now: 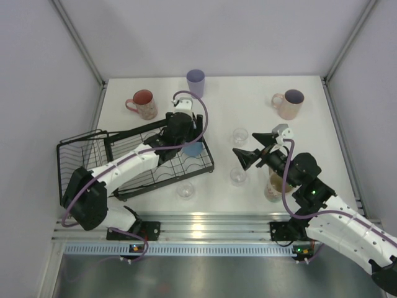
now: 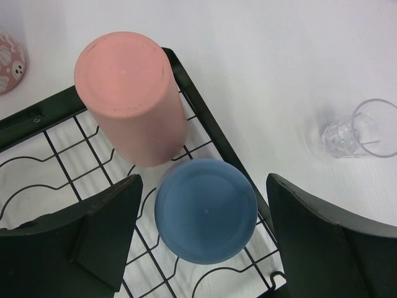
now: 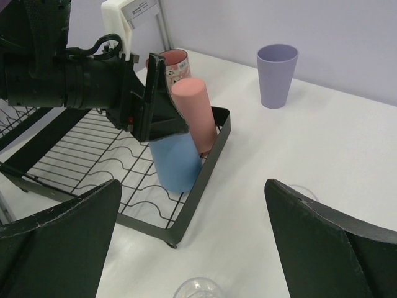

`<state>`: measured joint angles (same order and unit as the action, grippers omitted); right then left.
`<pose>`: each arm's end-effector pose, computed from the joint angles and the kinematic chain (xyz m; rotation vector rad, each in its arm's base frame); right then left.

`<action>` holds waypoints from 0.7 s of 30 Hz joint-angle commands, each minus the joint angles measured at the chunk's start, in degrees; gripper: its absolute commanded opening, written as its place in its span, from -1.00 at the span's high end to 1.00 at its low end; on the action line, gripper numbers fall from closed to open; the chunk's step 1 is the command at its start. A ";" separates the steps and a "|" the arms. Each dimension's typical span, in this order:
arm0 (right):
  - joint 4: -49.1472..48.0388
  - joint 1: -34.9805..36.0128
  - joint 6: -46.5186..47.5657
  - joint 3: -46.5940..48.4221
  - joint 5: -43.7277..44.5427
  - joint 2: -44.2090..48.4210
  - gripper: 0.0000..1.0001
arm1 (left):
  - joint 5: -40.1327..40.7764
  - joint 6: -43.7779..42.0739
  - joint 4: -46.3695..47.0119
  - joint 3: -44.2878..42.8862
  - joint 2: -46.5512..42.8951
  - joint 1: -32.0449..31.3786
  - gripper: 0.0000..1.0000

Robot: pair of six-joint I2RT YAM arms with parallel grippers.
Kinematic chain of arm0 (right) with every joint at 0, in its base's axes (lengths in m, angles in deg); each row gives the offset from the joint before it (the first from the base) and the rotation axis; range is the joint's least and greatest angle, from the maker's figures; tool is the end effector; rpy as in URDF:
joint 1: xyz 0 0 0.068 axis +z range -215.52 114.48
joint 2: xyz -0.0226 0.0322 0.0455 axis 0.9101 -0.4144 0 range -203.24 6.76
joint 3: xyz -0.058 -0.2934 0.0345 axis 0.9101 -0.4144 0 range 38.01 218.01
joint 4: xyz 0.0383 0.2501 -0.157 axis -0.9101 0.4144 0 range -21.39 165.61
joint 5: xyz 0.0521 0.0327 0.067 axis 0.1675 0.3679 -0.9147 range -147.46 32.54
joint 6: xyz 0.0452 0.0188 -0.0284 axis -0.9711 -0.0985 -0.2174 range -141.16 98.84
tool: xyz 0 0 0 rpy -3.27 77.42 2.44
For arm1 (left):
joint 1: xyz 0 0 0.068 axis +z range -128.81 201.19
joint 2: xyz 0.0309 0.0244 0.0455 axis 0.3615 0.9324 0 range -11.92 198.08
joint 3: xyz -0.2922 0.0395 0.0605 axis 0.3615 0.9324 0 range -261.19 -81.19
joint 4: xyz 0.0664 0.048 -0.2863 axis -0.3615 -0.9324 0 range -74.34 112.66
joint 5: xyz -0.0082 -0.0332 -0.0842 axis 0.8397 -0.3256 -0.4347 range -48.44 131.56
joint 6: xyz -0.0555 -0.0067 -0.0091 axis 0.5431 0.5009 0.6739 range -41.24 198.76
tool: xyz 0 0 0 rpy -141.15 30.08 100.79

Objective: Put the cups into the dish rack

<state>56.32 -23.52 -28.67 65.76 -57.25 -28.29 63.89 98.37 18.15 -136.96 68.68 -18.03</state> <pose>0.1353 0.1217 0.3153 -0.4486 1.4552 0.6932 0.2814 -0.2103 0.2839 0.1151 2.0460 -0.2350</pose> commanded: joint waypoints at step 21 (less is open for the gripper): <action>7.98 0.98 -4.35 7.58 5.85 -3.36 -0.99 | 5.63 -4.77 -20.26 -30.00 4.03 6.07 -0.68</action>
<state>62.18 -23.52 -31.31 69.59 -54.04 -31.48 67.73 95.25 1.69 -162.09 69.75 -15.65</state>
